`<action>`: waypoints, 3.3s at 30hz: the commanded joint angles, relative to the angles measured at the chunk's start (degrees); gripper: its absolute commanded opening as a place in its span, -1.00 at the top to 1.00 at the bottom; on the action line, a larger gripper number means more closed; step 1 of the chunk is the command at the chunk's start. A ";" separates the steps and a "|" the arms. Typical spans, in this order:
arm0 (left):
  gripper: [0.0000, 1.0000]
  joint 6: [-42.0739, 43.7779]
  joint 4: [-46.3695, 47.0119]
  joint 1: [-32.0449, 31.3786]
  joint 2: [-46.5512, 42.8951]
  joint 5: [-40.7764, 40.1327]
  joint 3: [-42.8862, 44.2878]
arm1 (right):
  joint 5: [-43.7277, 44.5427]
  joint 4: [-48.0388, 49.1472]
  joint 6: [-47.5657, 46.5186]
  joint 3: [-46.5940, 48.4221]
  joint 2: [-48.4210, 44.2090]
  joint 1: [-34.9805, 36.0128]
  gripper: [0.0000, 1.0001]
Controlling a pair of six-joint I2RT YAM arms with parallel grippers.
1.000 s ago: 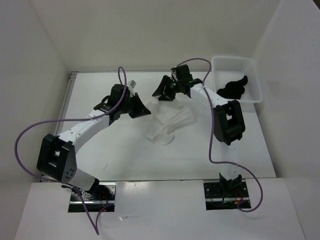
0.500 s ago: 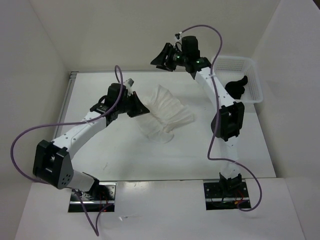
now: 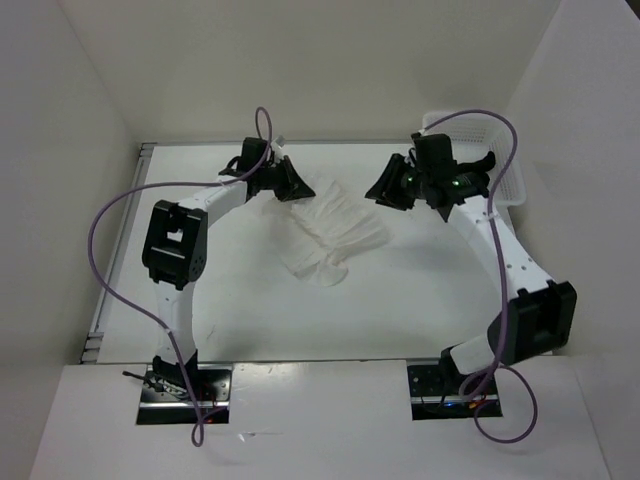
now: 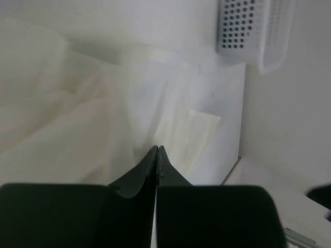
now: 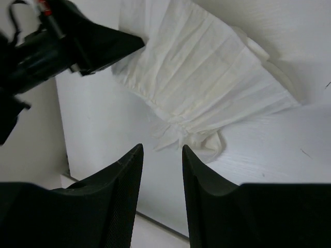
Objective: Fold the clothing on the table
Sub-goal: Fold the skirt
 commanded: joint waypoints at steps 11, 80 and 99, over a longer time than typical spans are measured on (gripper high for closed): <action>1.00 -1.37 5.39 9.36 9.06 0.08 -11.50 | -0.29 -1.58 0.75 -8.64 -12.82 -6.62 0.17; -0.76 9.09 -14.91 10.16 -55.71 -8.44 -37.79 | -19.19 -5.09 -6.90 -24.81 -38.39 -24.99 -1.00; -0.76 10.76 -20.89 10.16 -78.80 -14.05 -45.00 | -21.29 -7.47 -0.31 -30.87 -49.56 -24.47 -1.00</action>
